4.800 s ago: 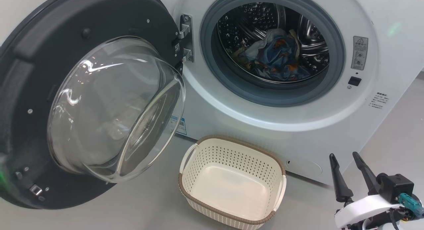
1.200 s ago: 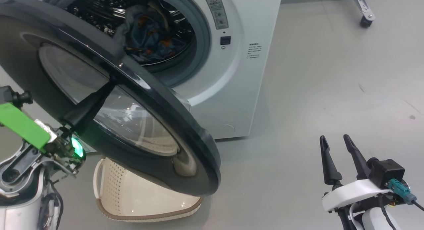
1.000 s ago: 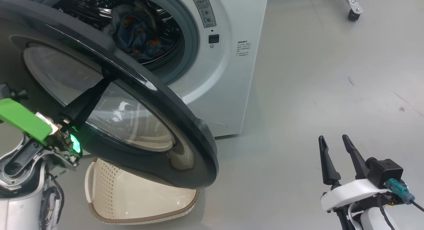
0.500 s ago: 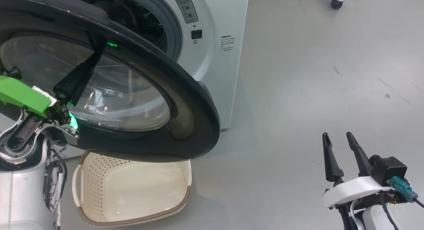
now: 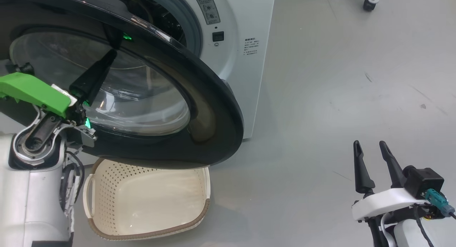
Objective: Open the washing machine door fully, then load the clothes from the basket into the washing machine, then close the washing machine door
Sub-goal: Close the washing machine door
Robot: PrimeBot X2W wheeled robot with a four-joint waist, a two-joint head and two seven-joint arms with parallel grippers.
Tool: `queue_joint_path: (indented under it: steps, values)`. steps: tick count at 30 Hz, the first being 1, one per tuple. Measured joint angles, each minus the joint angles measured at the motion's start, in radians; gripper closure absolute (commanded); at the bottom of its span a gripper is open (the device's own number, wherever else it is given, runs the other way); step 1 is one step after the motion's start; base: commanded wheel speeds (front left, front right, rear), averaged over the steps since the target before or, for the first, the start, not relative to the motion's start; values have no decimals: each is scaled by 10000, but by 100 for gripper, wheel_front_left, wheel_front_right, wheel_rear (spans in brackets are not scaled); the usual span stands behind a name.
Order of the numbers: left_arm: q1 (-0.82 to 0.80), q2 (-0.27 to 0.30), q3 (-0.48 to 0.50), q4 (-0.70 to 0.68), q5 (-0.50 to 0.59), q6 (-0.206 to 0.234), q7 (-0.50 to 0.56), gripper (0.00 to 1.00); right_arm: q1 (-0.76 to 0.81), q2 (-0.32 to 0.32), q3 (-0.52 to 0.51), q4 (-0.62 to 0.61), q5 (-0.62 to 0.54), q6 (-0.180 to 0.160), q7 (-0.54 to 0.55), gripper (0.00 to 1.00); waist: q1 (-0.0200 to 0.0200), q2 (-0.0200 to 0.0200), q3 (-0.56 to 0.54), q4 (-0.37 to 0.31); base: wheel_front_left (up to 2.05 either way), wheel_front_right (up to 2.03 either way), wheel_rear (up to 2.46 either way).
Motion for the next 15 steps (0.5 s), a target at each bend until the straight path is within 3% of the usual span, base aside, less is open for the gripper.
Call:
queue_joint_path:
  steps: [10, 11, 12, 13, 15]
  values:
    - [262, 284, -439, -113, 1279, -686, -683, 100, 22, -54, -215, 0, 0, 0, 0, 0, 0, 0, -240, 562, 0, 0, 0]
    - [364, 288, -435, -153, 1413, -725, -874, 74, 35, -59, -217, 0, 0, 0, 0, 0, 0, 0, -267, 632, 0, 0, 0]
    - [472, 288, -385, -188, 1540, -725, -1110, 57, 42, -63, -236, 0, 0, 0, 0, 0, 0, 0, -295, 700, 0, 0, 0]
    - [580, 295, -318, -217, 1753, -725, -1348, 34, 44, -69, -245, 0, 0, 0, 0, 0, 0, 0, -325, 768, 0, 0, 0]
    - [798, 324, -247, -295, 2048, -727, -1772, 6, 59, -92, -263, 0, 0, 0, 0, 0, 0, 0, -386, 910, 0, 0, 0]
